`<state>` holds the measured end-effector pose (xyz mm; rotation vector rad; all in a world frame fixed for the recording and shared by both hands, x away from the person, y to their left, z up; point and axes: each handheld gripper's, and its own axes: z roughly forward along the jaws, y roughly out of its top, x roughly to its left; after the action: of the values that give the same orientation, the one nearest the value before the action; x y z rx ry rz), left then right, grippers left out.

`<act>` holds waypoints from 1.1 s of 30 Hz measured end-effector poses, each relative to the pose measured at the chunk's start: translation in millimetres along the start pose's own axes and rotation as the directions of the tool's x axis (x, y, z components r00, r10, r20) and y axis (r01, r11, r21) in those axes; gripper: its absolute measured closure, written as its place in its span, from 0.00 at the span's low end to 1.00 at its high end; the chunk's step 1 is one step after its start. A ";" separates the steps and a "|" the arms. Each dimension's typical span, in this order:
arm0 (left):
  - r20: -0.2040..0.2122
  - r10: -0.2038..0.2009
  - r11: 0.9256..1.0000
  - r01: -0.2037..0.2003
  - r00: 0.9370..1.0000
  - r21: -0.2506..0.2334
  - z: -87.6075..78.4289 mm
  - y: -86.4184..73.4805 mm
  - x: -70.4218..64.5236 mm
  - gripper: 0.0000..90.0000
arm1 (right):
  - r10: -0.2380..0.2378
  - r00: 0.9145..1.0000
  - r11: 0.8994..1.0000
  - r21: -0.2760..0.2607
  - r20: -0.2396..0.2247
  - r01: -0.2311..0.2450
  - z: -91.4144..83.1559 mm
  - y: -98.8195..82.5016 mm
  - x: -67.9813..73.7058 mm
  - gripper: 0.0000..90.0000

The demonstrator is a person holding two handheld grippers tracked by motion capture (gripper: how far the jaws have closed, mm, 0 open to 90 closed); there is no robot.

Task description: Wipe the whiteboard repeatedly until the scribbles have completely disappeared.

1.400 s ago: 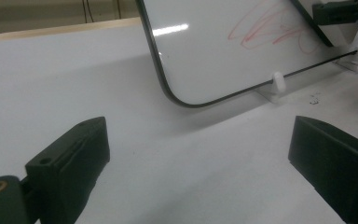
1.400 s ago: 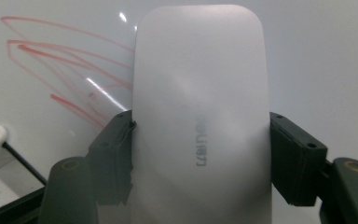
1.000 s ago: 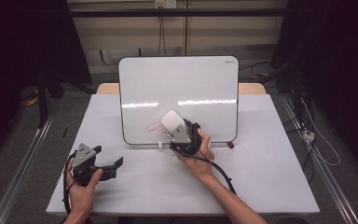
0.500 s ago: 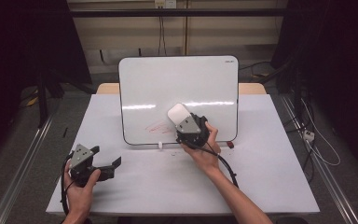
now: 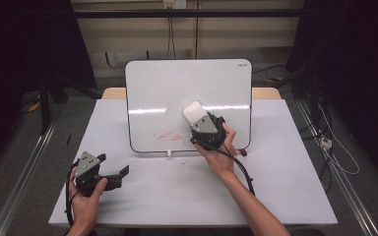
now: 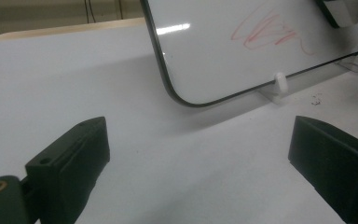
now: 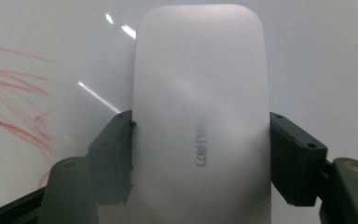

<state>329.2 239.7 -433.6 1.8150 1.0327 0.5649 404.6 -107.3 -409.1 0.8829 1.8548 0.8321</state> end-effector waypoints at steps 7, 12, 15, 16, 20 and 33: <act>0.003 0.004 1.000 -0.004 1.000 0.000 1.0 0.1 -0.2 0.06 | -0.046 0.999 0.999 -0.013 -0.029 0.046 2.3 2.3 28.5 0.36; 0.003 -0.007 1.000 0.007 1.000 -0.001 1.8 -0.3 -0.9 0.06 | -0.063 0.997 0.998 -0.019 -0.038 0.063 2.4 1.5 45.2 0.36; 0.005 -0.003 1.000 0.003 1.000 -0.001 1.7 -0.1 -1.3 0.06 | -0.076 0.996 0.997 -0.023 -0.042 0.075 2.4 1.0 53.1 0.36; 0.006 -0.004 1.000 0.004 1.000 0.000 1.9 -0.1 -1.2 0.06 | -0.079 0.996 0.997 -0.023 -0.044 0.078 2.3 0.8 56.1 0.36; 0.006 -0.002 1.000 0.002 1.000 0.004 2.0 -0.3 -1.0 0.06 | -0.094 0.994 0.995 -0.027 -0.050 0.092 1.9 -0.4 63.4 0.36; 0.002 -0.006 1.000 0.006 1.000 -0.003 -1.1 -0.7 1.2 0.06 | -0.069 0.995 0.998 -0.016 -0.077 0.068 4.2 4.6 38.2 0.36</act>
<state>328.8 241.4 -433.8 1.8088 1.0355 0.5607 396.3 -72.3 -423.2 0.7842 1.9338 0.8455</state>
